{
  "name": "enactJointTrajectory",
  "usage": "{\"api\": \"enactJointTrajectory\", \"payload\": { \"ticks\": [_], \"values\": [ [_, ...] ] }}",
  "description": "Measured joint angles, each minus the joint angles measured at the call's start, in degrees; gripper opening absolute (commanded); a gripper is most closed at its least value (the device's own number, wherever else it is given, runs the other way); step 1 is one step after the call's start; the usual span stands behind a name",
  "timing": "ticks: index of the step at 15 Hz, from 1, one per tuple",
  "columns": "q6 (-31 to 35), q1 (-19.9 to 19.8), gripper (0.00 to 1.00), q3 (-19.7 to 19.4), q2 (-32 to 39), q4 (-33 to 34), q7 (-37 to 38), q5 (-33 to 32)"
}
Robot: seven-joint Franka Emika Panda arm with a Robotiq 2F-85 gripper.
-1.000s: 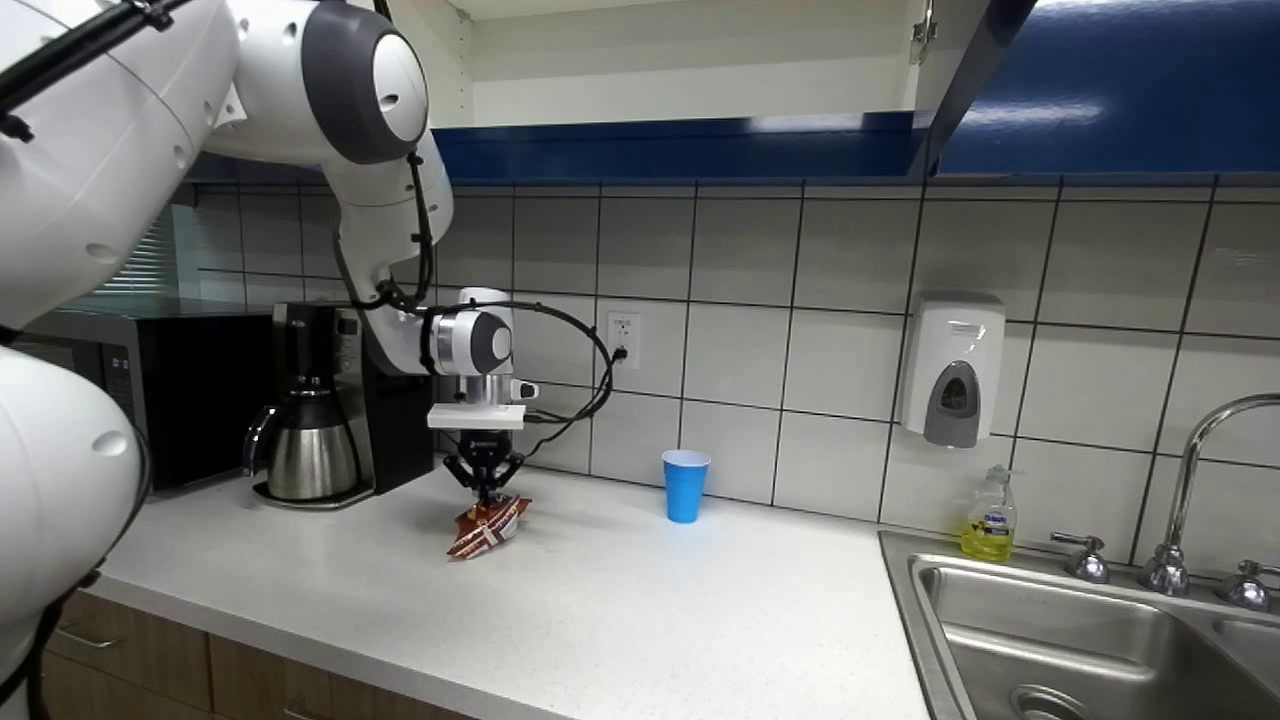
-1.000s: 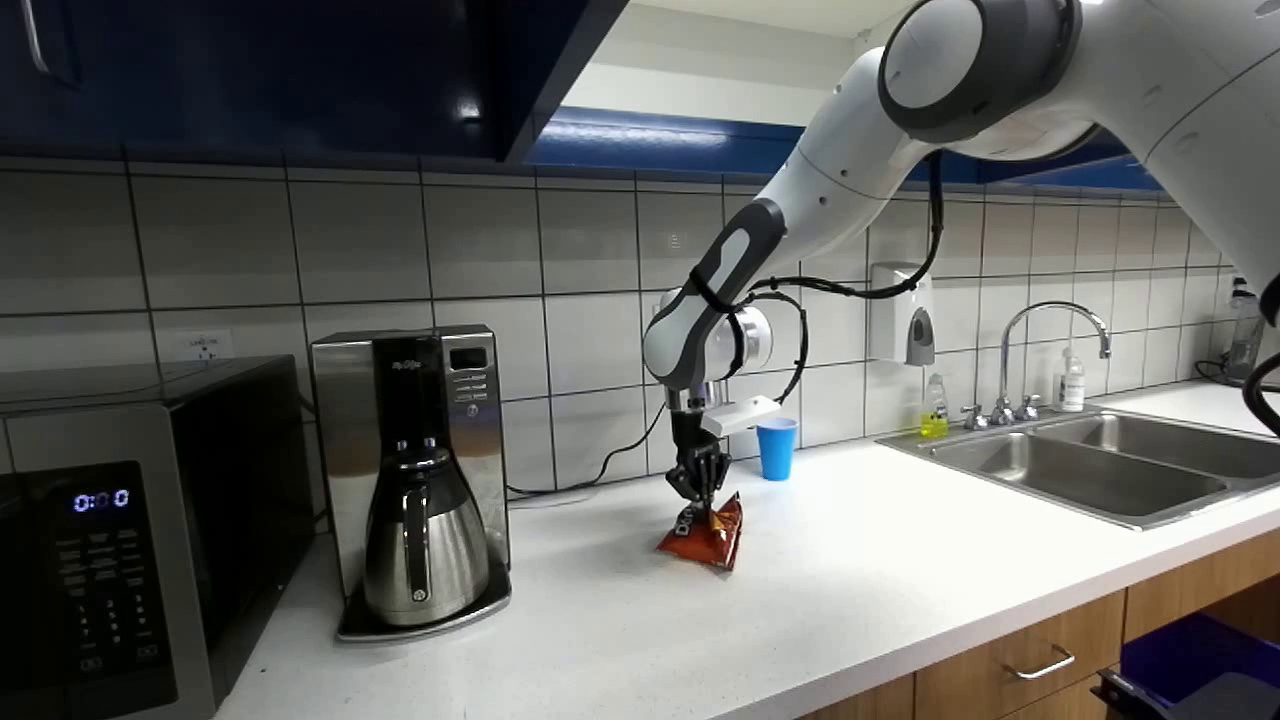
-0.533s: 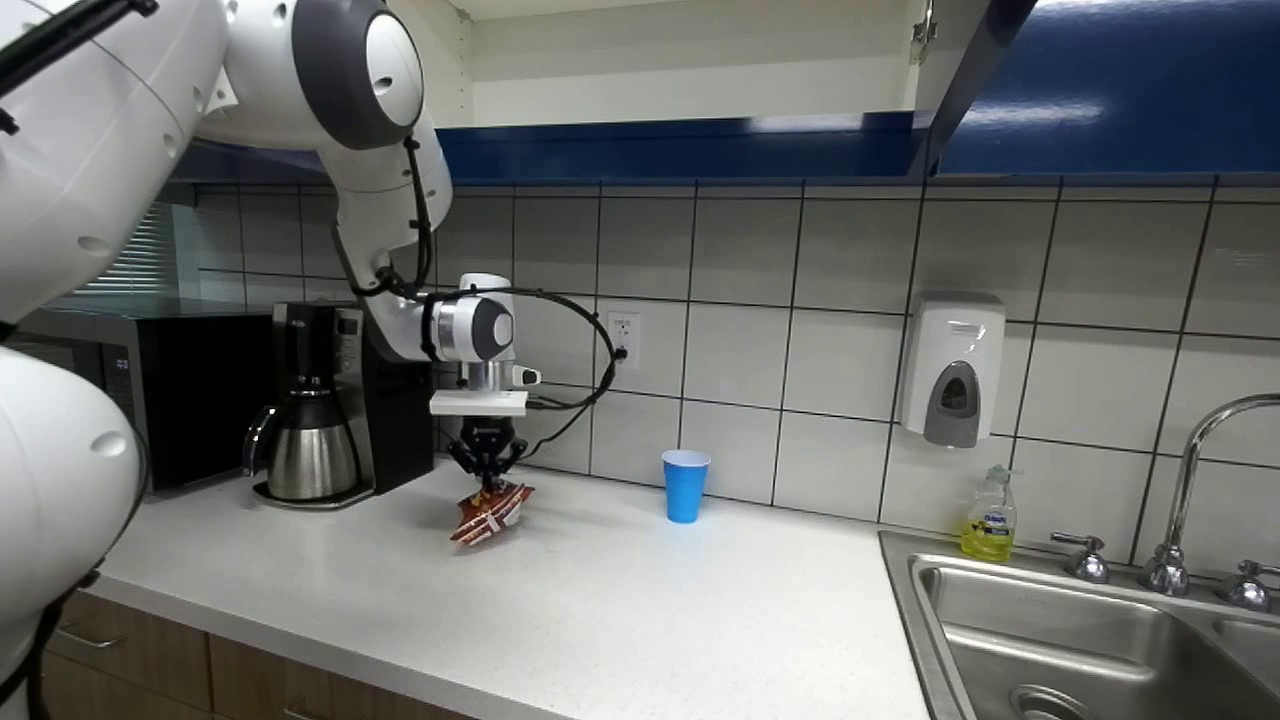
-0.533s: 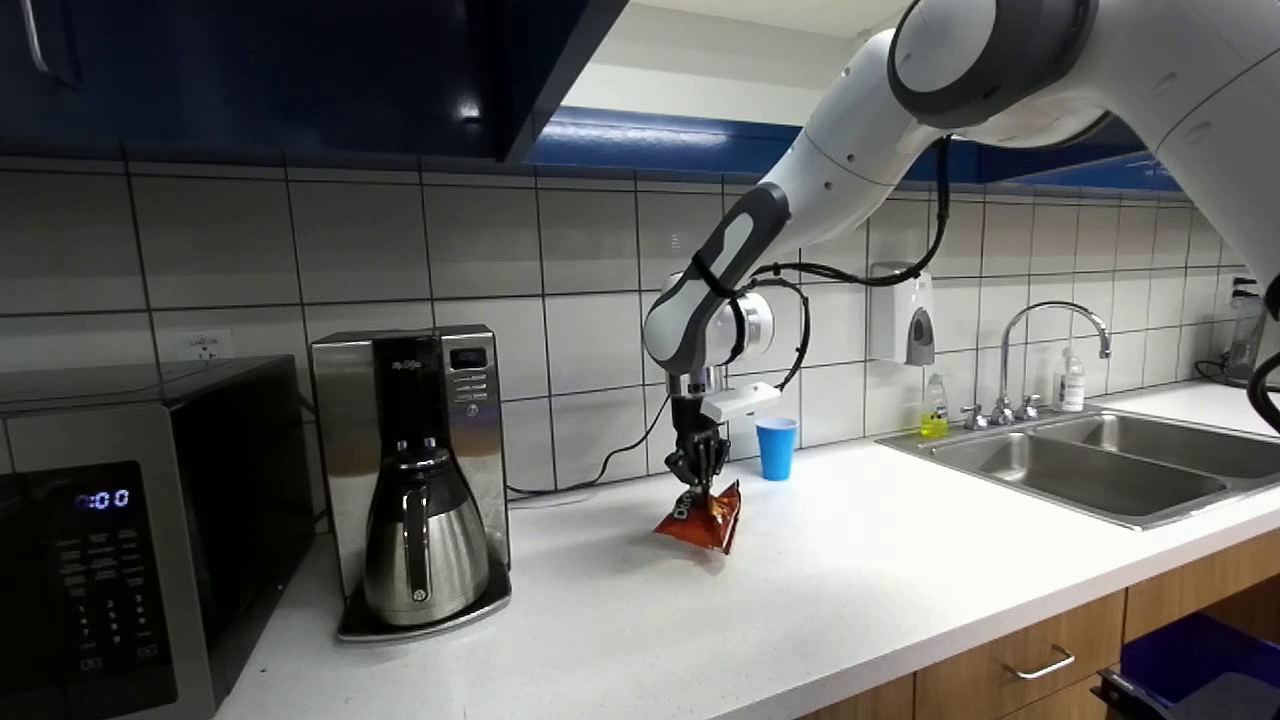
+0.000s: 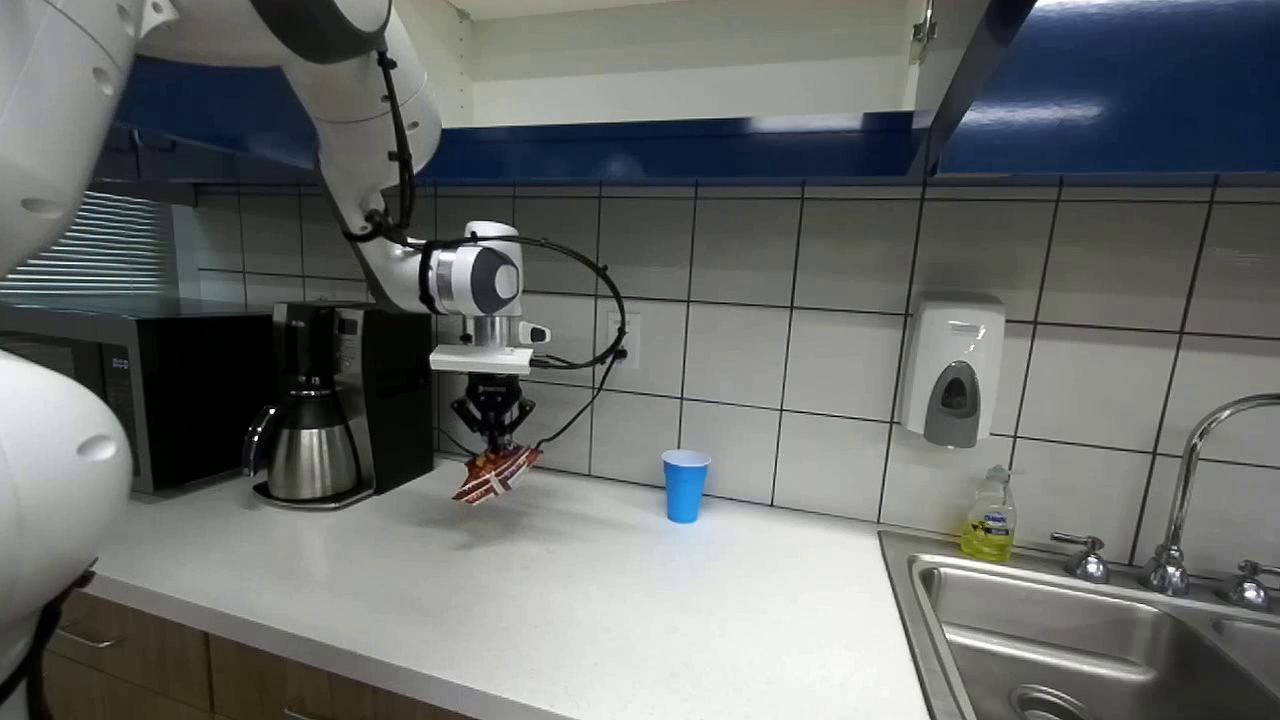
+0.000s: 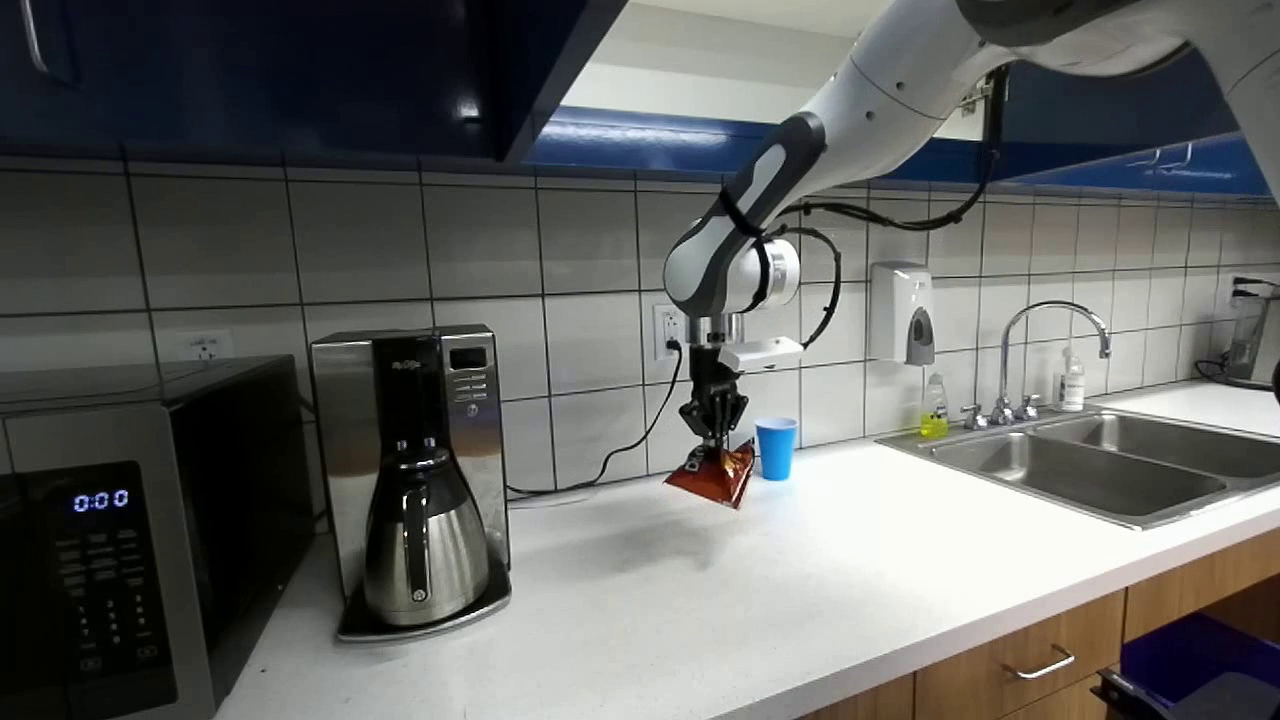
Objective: Put the packet in the cabinet
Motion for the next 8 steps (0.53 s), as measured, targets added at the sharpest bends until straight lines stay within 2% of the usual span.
{"api": "enactJointTrajectory", "payload": {
  "ticks": [8],
  "values": [
    [-5.0,-3.6,0.00,-0.1,-16.0,-13.3,-3.8,6.7]
  ]
}}
